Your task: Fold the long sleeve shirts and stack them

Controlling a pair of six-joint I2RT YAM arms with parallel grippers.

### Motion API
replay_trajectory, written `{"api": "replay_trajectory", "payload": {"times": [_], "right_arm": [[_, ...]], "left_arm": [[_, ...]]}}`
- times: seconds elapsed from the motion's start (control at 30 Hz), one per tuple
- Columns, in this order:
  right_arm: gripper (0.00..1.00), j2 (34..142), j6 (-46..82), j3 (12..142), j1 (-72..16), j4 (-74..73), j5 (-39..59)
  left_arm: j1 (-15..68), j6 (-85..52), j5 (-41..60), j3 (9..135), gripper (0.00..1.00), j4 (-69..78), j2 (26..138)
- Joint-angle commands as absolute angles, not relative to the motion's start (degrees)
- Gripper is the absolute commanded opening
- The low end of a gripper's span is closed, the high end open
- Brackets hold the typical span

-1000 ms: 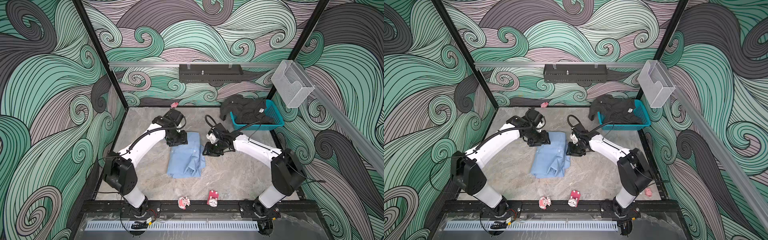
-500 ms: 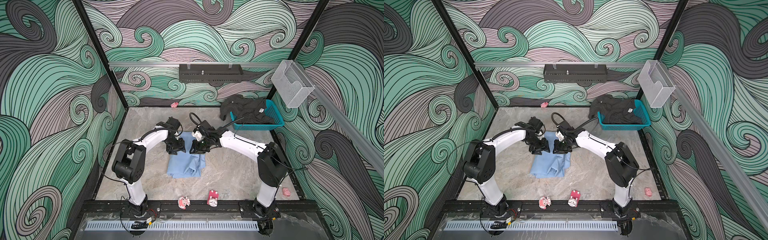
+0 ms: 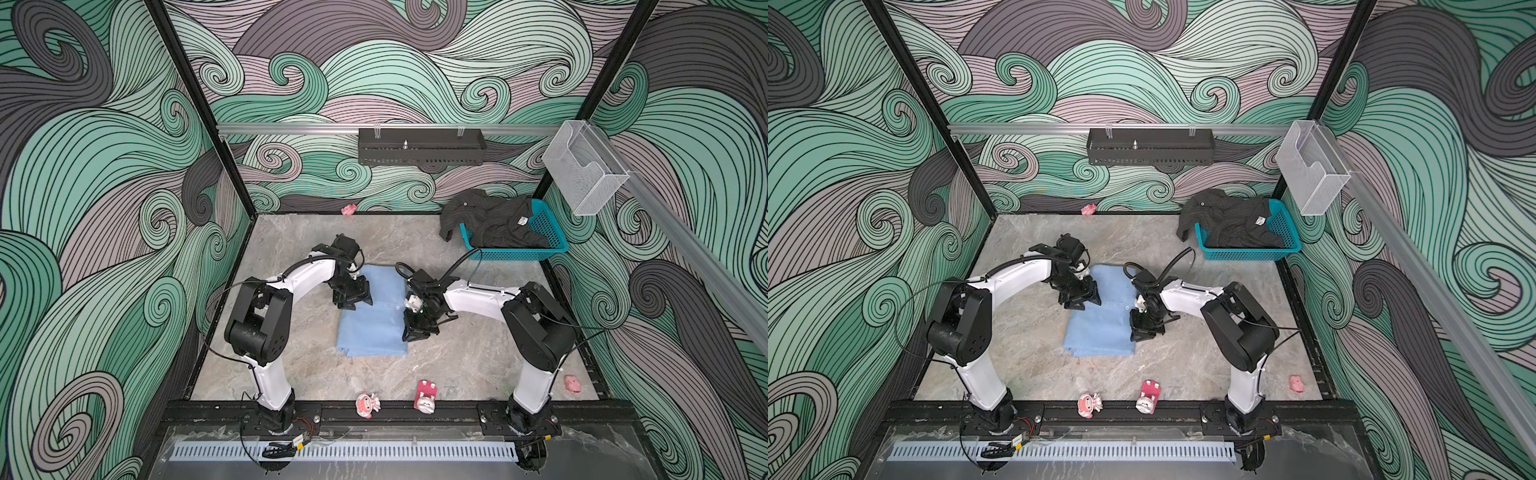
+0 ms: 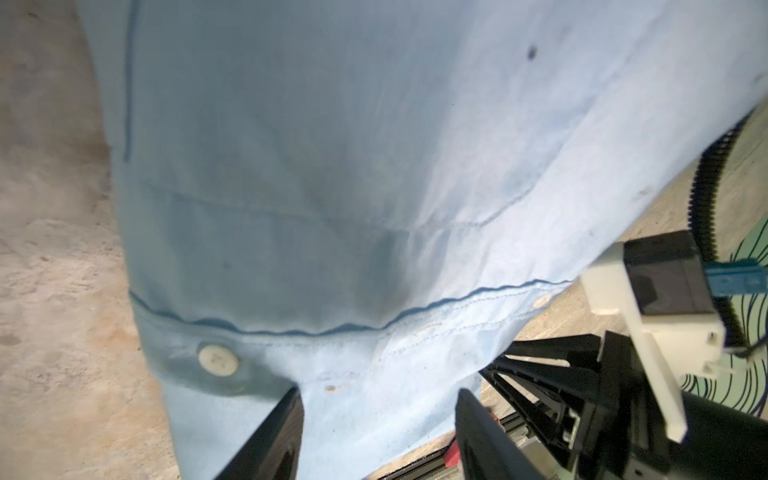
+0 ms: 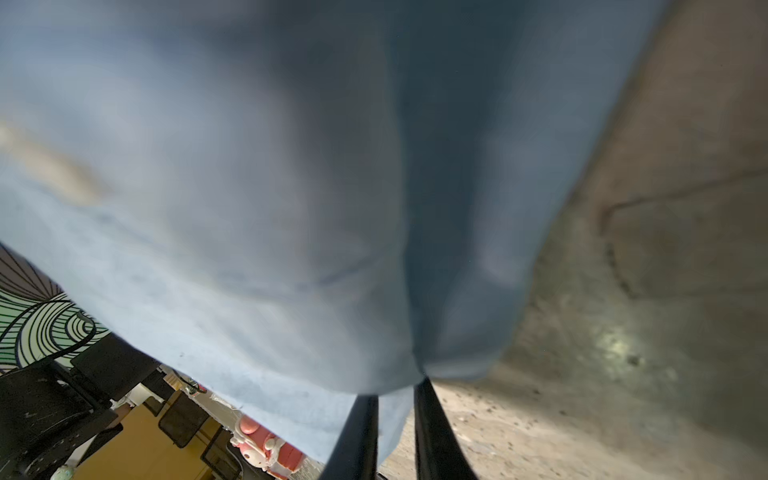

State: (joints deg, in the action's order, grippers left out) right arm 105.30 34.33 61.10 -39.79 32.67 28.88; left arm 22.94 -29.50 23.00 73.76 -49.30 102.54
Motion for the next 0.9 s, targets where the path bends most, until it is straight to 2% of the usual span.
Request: {"api": "replay_trajectory", "payload": {"times": [0.0,0.33,0.63,0.73,0.87], "right_arm": [[0.19,107.0,32.6,62.8,-39.8,33.4,28.7],[0.19,100.0,30.5,74.0,-38.8,38.9,25.6],[0.19,119.6,28.8,98.3,-35.2,42.4,26.5],[0.19,123.7,28.6,100.6,-33.1,42.5,25.4],[0.19,125.7,28.5,97.5,-30.4,42.4,24.1]], "left_arm": [[22.5,-28.8,25.5,76.1,0.61,-50.1,102.2],[17.3,-28.0,31.3,88.2,0.53,-52.3,107.9],[12.2,-29.6,35.4,94.3,0.56,-51.0,115.3],[11.3,-29.5,35.7,94.0,0.57,-50.9,114.7],[10.9,-29.2,36.2,93.3,0.58,-50.8,114.5]]}}
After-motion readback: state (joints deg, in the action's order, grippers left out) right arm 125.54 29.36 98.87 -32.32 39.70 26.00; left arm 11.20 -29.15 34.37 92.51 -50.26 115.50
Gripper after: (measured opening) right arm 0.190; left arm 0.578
